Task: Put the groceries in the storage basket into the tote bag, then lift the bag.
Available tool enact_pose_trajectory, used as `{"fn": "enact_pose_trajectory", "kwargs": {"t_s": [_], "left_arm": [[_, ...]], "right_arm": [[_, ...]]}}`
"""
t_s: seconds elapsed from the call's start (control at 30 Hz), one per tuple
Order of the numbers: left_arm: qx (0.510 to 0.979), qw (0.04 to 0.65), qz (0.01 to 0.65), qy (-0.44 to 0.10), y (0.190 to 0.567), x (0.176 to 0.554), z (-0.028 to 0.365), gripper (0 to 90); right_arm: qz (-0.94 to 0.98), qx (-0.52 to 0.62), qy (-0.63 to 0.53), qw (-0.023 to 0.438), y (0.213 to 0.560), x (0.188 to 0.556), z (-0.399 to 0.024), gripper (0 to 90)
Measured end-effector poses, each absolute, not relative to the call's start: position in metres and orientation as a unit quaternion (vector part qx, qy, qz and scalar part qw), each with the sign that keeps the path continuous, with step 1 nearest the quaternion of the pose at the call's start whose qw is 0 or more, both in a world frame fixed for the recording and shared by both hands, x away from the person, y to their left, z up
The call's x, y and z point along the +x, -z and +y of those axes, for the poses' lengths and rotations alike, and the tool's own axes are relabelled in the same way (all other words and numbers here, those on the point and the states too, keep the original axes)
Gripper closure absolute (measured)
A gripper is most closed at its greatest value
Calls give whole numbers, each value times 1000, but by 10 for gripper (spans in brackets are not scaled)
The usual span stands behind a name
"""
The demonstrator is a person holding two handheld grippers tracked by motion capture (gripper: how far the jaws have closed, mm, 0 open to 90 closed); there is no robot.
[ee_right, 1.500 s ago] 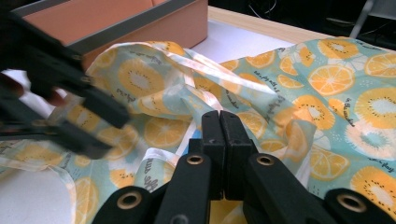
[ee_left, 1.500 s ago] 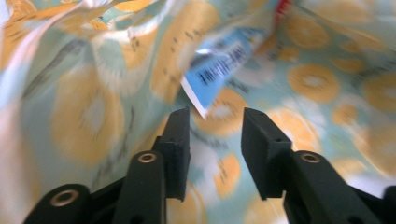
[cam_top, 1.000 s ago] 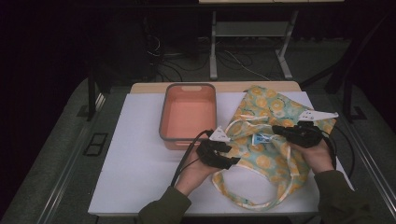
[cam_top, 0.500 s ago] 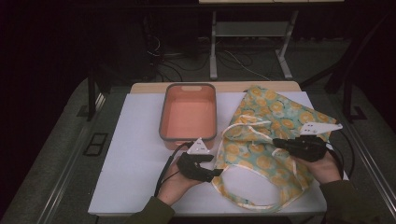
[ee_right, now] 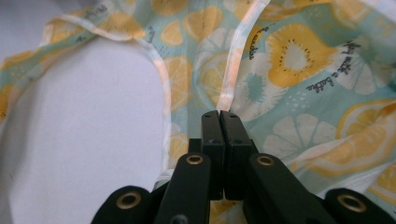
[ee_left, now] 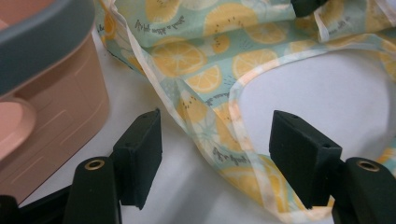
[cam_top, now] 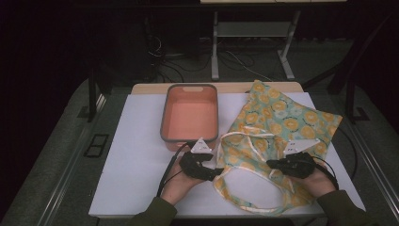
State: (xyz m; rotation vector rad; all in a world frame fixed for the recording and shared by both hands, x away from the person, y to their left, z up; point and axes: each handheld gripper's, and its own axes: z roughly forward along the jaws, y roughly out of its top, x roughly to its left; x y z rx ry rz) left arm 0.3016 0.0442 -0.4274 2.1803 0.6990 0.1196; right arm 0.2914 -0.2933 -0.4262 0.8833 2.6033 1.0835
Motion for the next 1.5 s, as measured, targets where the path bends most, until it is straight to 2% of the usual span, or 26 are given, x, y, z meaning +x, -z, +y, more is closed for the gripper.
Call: {"fn": "enact_pose_trajectory", "kwargs": {"t_s": [0.13, 0.3, 0.37, 0.4, 0.6, 0.67, 0.83, 1.03, 1.13, 1.23, 1.37, 1.5], "left_arm": [[869, 402, 284, -45, 435, 309, 34, 302], [871, 394, 291, -39, 445, 318, 22, 287], [877, 384, 286, -40, 450, 320, 16, 310], [877, 385, 284, -49, 450, 319, 15, 335], [882, 384, 270, -32, 448, 319, 16, 770], [883, 385, 268, -28, 448, 319, 18, 875], [858, 426, 286, -11, 438, 321, 29, 892], [827, 471, 307, -2, 428, 324, 43, 893], [827, 472, 306, -3, 428, 323, 43, 893], [826, 473, 305, -4, 428, 323, 43, 893], [830, 470, 300, -10, 428, 323, 41, 892], [833, 470, 290, -20, 424, 322, 38, 893]], "right_arm": [[877, 301, -362, 91, 429, 292, -292, 860], [856, 309, -401, 101, 415, 289, -299, 618], [843, 314, -425, 101, 406, 285, -302, 572], [839, 314, -432, 103, 403, 281, -302, 548], [847, 294, -430, 102, 399, 257, -297, 516], [853, 288, -426, 90, 402, 250, -293, 516], [888, 283, -352, 90, 427, 251, -285, 488], [900, 298, -305, 91, 440, 258, -292, 449], [906, 288, -296, 90, 441, 256, -289, 515], [902, 295, -301, 88, 441, 256, -290, 706], [901, 297, -301, 94, 442, 258, -292, 877], [897, 301, -307, 98, 442, 260, -294, 899]]}}
